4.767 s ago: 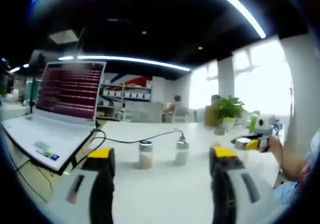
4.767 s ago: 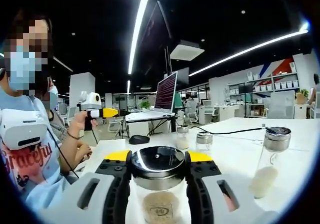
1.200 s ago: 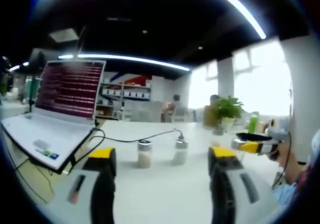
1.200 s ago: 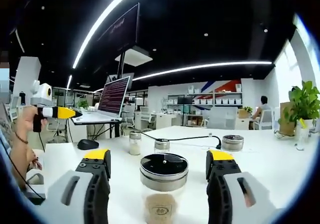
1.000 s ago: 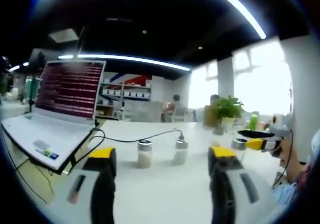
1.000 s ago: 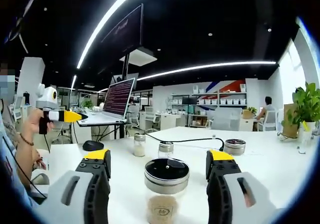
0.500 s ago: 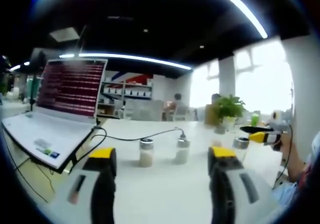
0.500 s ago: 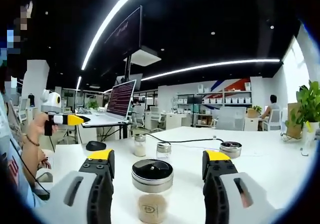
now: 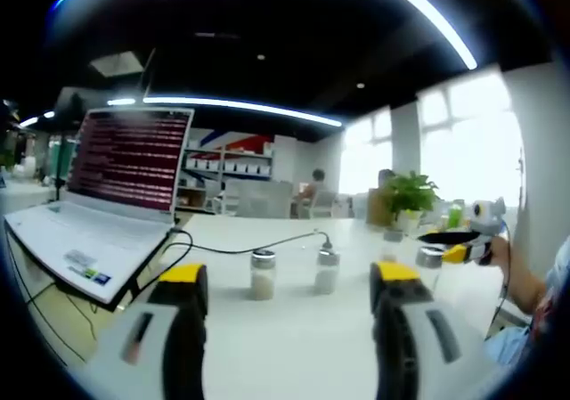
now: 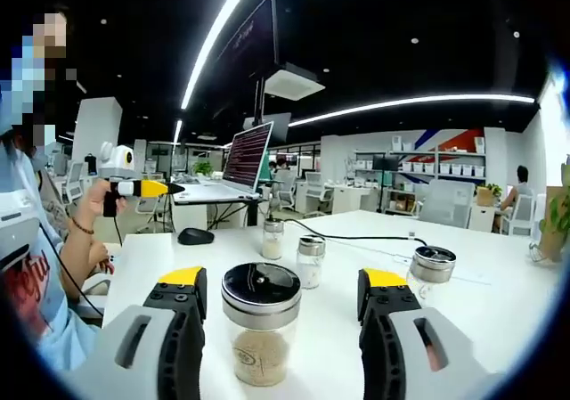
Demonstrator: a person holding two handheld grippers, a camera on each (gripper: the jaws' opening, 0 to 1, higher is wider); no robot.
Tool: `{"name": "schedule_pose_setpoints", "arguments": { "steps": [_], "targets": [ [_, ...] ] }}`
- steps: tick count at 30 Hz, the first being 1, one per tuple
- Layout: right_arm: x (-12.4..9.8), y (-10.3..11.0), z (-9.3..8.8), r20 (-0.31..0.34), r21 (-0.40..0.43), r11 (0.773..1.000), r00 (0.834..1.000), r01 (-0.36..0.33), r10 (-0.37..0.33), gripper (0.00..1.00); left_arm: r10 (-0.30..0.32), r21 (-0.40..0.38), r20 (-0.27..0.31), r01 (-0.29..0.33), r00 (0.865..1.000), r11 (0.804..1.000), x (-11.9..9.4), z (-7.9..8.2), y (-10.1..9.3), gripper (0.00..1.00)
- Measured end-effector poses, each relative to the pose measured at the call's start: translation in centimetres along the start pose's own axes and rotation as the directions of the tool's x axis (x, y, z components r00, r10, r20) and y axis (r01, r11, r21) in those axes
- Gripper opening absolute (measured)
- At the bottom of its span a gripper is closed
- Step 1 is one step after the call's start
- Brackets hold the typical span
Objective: Rotate the seasoning bottle until the label or dispensing opening points toward the visible target arrow and the bottle remains upright within the marked orientation range
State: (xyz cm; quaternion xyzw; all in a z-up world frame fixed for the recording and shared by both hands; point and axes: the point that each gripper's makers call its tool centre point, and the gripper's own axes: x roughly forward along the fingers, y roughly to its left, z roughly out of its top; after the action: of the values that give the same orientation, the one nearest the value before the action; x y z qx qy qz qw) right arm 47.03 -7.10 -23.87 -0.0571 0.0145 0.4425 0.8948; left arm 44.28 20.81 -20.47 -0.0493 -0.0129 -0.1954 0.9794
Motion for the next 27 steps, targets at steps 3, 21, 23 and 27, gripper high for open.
{"name": "schedule_pose_setpoints", "arguments": {
  "steps": [3, 21, 23, 27],
  "targets": [
    [0.2, 0.1, 0.0, 0.024, 0.018, 0.998, 0.998, -0.056, 0.056, 0.69, 0.003, 0.002, 0.002, -0.003, 1.0, 1.0, 0.0, 0.1, 0.1, 0.79],
    [1.1, 2.6, -0.3, 0.043, -0.008, 0.937, 0.936, -0.349, 0.349, 0.61, 0.008, 0.002, 0.001, -0.008, 1.0, 1.0, -0.1, 0.1, 0.2, 0.79],
    [1.3, 2.4, -0.4, 0.036, -0.017, 0.937, 0.937, -0.348, 0.349, 0.61, 0.009, 0.003, 0.001, -0.009, 1.0, 1.0, -0.1, 0.1, 0.1, 0.79],
    [1.6, 2.3, -0.5, 0.039, 0.009, 0.932, 0.932, -0.362, 0.361, 0.58, 0.005, 0.002, 0.0, -0.005, 1.0, 1.0, -0.1, 0.0, 0.0, 0.79]
  ]
}}
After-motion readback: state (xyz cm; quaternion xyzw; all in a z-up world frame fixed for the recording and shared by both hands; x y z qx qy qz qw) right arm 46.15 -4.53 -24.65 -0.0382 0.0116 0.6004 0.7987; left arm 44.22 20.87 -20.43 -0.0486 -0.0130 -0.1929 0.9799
